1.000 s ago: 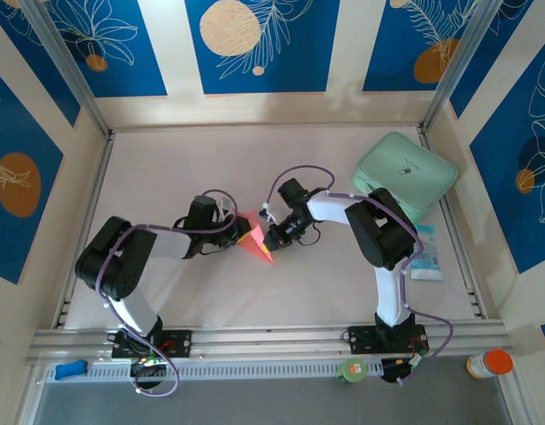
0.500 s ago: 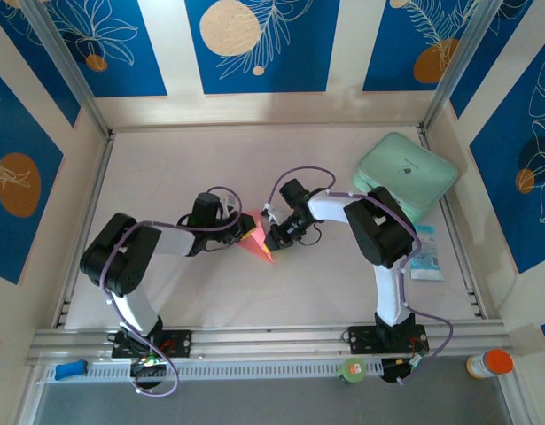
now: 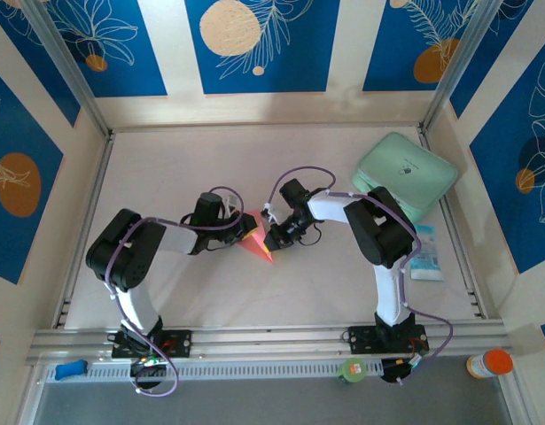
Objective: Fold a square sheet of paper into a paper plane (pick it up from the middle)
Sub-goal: Fourth fold the wing at the center of the table.
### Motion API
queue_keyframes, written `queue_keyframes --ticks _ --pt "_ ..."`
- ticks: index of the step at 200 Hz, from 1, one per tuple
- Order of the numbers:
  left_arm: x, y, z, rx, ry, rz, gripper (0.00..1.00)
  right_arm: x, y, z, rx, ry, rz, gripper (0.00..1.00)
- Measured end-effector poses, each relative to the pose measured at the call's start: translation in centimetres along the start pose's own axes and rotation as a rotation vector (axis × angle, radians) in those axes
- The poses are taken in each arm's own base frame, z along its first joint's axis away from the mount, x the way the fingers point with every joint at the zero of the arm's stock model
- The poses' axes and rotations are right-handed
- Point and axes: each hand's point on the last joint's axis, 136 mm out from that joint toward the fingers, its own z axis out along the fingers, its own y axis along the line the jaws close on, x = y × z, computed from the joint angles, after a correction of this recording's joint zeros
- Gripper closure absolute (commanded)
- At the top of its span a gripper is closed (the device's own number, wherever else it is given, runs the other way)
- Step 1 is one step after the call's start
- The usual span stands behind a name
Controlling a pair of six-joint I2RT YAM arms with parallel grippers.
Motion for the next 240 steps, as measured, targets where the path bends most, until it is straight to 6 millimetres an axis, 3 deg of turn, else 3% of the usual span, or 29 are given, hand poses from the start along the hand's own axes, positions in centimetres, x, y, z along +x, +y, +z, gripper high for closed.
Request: queue_keyframes --ticks 143,240 --pt "0.1 0.6 0.4 -0.01 0.006 -0.008 0.77 -0.2 0.5 -0.6 -0.078 -0.023 0.101 0.76" --pt "0.2 0.8 0.5 -0.014 0.009 -0.011 0.77 0.6 1.9 -1.8 -0.1 -0.039 0.163 0.75"
